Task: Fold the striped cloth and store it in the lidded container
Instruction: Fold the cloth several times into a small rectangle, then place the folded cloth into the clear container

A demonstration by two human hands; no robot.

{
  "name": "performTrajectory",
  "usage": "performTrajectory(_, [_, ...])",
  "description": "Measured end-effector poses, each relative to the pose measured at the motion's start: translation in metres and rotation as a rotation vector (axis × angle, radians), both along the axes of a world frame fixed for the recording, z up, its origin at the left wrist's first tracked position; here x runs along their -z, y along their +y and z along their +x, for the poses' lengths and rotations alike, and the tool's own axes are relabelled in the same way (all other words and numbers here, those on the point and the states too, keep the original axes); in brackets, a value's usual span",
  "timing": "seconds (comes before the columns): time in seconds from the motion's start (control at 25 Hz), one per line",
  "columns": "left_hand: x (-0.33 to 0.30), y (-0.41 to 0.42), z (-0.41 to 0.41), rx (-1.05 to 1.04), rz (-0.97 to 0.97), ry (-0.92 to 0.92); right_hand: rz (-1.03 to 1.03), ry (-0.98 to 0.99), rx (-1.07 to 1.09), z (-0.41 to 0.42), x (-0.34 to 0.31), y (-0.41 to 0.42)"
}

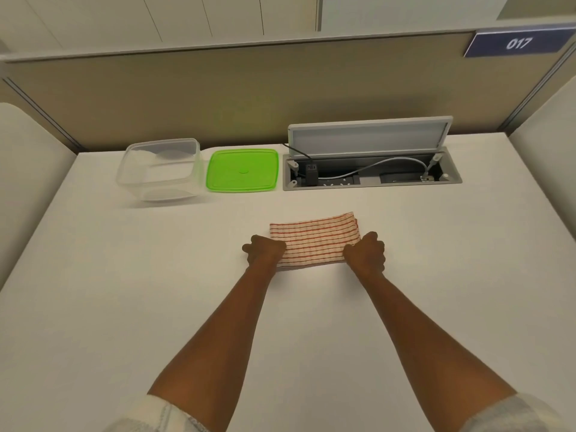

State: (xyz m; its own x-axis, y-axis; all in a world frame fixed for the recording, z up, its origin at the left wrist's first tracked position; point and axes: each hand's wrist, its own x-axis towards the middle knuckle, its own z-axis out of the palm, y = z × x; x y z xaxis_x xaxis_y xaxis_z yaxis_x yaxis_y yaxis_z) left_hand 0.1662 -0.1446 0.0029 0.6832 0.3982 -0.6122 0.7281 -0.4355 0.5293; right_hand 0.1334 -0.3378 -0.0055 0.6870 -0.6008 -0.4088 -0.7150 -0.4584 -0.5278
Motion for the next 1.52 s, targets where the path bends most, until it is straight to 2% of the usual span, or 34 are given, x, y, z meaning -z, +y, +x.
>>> performTrajectory(0.16, [0.005, 0.007, -0.001, 0.048, -0.120, -0.003, 0.094, 0.033, -0.030, -0.005, 0.003, -0.009])
performTrajectory(0.32, [0.005, 0.011, -0.015, 0.039, -0.118, 0.002, 0.165, 0.016, -0.074, -0.016, 0.002, -0.012])
performTrajectory(0.56, [0.002, 0.032, -0.036, 0.109, -0.143, -0.102, 0.174, 0.030, -0.129, -0.029, -0.001, -0.002])
performTrajectory(0.8, [-0.010, 0.075, -0.042, 0.202, -0.138, -0.242, 0.180, -0.044, -0.214, -0.027, -0.010, 0.030])
performTrajectory(1.08, [-0.024, 0.156, -0.020, 0.226, -0.134, -0.376, 0.274, -0.138, -0.217, -0.006, -0.027, 0.098])
performTrajectory(1.52, [-0.055, 0.311, 0.045, 0.219, -0.110, -0.510, 0.240, -0.248, -0.309, 0.077, -0.062, 0.246])
